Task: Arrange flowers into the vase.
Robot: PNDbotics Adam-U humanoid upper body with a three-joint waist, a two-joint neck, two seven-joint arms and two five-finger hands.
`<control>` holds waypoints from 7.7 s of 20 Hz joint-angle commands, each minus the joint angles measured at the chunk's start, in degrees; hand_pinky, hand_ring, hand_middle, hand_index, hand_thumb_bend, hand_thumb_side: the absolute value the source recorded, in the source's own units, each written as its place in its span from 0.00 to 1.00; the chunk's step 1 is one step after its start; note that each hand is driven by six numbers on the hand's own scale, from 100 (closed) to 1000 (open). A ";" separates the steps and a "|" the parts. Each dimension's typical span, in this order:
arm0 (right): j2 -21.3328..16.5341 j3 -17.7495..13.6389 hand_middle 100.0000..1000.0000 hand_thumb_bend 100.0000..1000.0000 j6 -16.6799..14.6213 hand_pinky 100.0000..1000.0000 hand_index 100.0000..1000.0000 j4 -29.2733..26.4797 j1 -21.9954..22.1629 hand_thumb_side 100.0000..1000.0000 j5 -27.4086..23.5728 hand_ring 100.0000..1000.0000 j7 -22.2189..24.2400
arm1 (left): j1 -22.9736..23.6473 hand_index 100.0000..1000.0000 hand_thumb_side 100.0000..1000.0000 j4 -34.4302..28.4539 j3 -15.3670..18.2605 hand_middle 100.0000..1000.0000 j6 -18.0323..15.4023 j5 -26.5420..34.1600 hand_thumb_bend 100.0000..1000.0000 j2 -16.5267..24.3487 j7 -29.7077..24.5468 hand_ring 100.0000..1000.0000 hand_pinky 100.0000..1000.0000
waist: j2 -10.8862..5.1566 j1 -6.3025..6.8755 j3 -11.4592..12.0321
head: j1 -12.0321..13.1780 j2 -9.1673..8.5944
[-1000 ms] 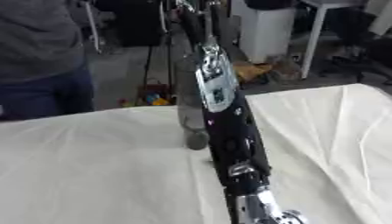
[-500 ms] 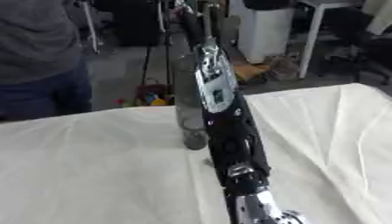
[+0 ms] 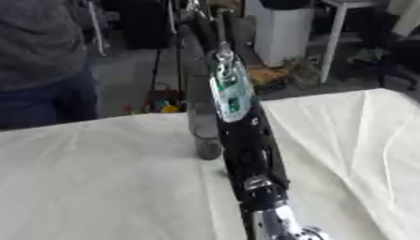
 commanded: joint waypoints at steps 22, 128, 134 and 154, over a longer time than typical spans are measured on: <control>-1.09 -0.81 0.48 0.00 2.28 0.77 0.37 -0.36 -1.21 1.00 3.97 0.78 3.88 | -0.31 0.66 0.70 -1.02 0.35 0.38 0.36 -0.40 0.71 0.43 -0.18 0.48 0.58 | -0.63 -0.18 -0.07 | -0.45 -0.78; -3.01 3.26 0.54 0.00 2.36 0.84 0.52 9.68 -1.78 0.67 0.36 0.83 13.24 | 1.49 0.66 0.70 0.10 1.01 0.39 2.63 -0.15 0.71 2.27 1.13 0.48 0.59 | -5.60 -3.16 -6.65 | -0.29 3.41; -3.07 4.49 0.54 0.00 2.12 0.84 0.52 11.87 -1.88 0.67 -1.03 0.83 13.23 | 1.85 0.66 0.70 0.55 1.05 0.39 2.81 -0.13 0.72 2.51 1.28 0.48 0.59 | -6.50 -3.69 -7.34 | -0.14 4.69; -4.26 6.28 0.57 0.15 0.68 0.85 0.69 17.06 0.92 0.70 -2.17 0.84 13.13 | 2.86 0.66 0.70 1.25 1.19 0.39 2.98 -0.30 0.71 2.89 1.39 0.48 0.59 | -7.88 -4.39 -8.71 | 0.15 6.33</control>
